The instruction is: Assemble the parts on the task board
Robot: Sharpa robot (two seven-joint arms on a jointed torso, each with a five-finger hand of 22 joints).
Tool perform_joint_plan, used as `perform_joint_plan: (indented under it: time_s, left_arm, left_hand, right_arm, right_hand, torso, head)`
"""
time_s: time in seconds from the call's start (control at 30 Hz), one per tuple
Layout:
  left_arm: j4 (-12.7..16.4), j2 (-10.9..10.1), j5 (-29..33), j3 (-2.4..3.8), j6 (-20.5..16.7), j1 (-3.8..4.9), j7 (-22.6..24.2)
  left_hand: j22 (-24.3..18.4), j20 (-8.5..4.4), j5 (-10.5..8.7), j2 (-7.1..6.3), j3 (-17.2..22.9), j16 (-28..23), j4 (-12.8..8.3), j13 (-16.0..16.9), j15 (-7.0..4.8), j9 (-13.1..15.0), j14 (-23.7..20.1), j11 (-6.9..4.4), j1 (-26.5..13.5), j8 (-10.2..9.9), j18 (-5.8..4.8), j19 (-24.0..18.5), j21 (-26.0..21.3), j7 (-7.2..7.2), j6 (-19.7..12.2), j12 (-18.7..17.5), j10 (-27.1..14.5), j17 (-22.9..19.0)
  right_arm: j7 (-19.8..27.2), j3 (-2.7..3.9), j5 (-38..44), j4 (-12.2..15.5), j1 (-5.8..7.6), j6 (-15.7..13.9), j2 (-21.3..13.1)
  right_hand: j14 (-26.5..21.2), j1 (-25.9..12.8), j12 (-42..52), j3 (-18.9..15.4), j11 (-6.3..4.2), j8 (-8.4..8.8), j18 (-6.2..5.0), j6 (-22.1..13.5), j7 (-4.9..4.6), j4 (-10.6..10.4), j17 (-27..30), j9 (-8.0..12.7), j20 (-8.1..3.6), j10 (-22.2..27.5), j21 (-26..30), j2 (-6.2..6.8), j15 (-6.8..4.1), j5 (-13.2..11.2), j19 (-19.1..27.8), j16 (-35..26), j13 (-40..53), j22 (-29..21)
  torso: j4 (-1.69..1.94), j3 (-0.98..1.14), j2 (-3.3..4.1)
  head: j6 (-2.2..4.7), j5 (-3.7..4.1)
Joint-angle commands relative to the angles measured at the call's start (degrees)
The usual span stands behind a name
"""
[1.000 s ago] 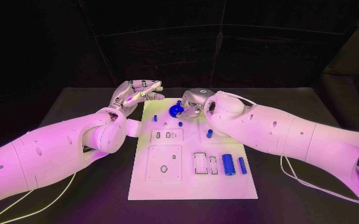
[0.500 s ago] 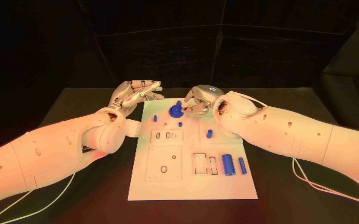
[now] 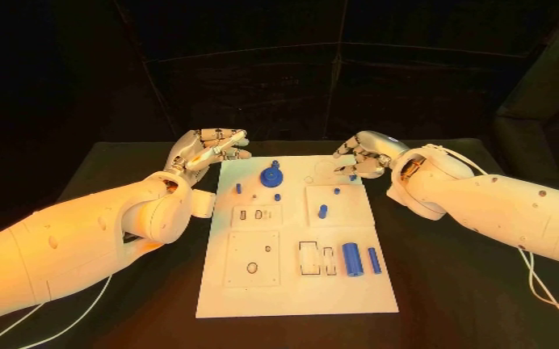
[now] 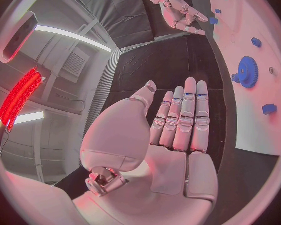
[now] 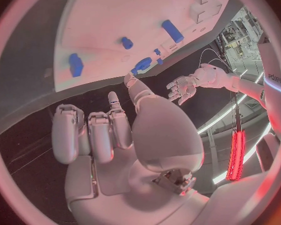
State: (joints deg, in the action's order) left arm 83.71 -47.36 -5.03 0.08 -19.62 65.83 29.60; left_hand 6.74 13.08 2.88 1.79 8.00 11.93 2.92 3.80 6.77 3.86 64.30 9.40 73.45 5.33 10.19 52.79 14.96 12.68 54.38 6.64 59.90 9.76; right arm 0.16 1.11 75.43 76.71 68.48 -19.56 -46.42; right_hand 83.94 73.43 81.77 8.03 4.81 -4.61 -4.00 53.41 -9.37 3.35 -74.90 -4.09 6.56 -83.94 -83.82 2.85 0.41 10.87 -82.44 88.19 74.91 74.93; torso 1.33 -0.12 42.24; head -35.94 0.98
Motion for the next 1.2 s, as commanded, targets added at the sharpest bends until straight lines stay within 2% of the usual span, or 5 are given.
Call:
perform_joint_plan:
  time_s: [0.03,0.37,0.57,0.87,1.2]
  left_arm:
    - [-0.1,0.2,0.0,0.06,1.1,0.07,0.2]
    - [-0.7,0.6,0.0,0.04,1.4,-0.02,0.2]
    - [-0.8,0.9,0.0,0.04,1.6,-0.08,0.2]
    - [-1.3,1.0,0.0,0.04,1.6,-0.17,0.2]
    - [-1.5,1.0,0.0,0.04,1.6,-0.23,0.2]
  left_hand:
    - [-0.1,0.08,0.11,-0.01,0.0,-0.2,-0.4,0.0,-0.16,-0.1,0.4,0.03,0.4,-0.3,0.36,0.4,0.1,-0.08,0.3,-0.3,0.4,0.1]
    - [-0.1,0.07,0.11,0.02,0.0,-0.3,-0.4,0.0,-0.18,0.0,0.5,-0.01,0.4,-0.3,0.37,0.4,0.1,-0.12,0.4,-0.3,0.6,0.1]
    - [-0.1,0.07,0.11,0.02,0.0,-0.3,-0.4,0.0,-0.18,0.0,0.5,-0.01,0.4,-0.3,0.37,0.4,0.1,-0.12,0.4,-0.3,0.6,0.1]
    - [-0.1,0.06,0.12,0.05,0.0,-0.3,-0.5,0.0,-0.2,0.0,0.5,-0.03,0.5,-0.3,0.37,0.5,0.1,-0.14,0.5,-0.3,0.6,0.1]
    - [-0.1,0.06,0.12,0.05,0.0,-0.3,-0.5,0.0,-0.2,0.0,0.5,-0.03,0.5,-0.3,0.37,0.5,0.1,-0.14,0.5,-0.3,0.6,0.1]
  right_arm:
    - [5.9,0.01,-7.1,-0.6,0.13,2.8,-1.2]
    - [8.9,-0.02,-9.8,-4.9,0.01,4.4,-2.4]
    - [9.4,-0.03,-10.1,-7.8,-0.25,4.5,-1.3]
    - [9.7,-0.03,-10.3,-9.1,-1.44,5.2,-0.2]
    - [9.9,-0.03,-10.3,-9.0,-1.69,5.5,-0.7]
  right_hand:
    - [5.0,0.8,-0.1,0.0,-0.5,-0.21,0.91,0.6,0.04,0.6,-10.4,0.0,-0.26,0.0,0.0,-0.08,-0.35,0.7,0.2,0.1,7.0,0.4]
    - [5.1,1.4,-0.3,0.1,-0.53,-0.15,0.91,0.5,0.05,1.2,-10.5,0.1,-0.32,0.0,0.0,-0.19,-0.39,1.4,0.2,0.1,6.9,0.4]
    - [5.1,1.6,-0.3,0.2,-0.52,-0.09,0.9,0.4,0.02,1.4,-10.5,0.1,-0.33,0.1,0.0,-0.3,-0.39,1.5,0.2,0.1,6.9,0.4]
    - [5.1,1.8,-0.4,0.3,-0.52,-0.06,0.89,0.4,0.01,1.5,-10.5,0.1,-0.34,0.1,0.1,-0.37,-0.38,1.5,0.2,0.1,6.9,0.3]
    - [5.1,1.9,-0.3,0.3,-0.5,-0.06,0.88,0.4,-0.01,1.6,-10.5,0.1,-0.35,0.1,0.1,-0.47,-0.38,1.6,0.2,0.1,6.9,0.3]
  torso:
    - [-0.05,0.18,0.07]
    - [-0.07,0.16,0.07]
    - [0.34,0.05,0.06]
    - [0.31,0.01,0.08]
    - [0.16,-0.12,0.05]
  head:
    - [0.04,0.44]
    - [0.06,1.69]
    - [-0.07,2.03]
    - [-0.33,1.62]
    - [-0.47,1.6]
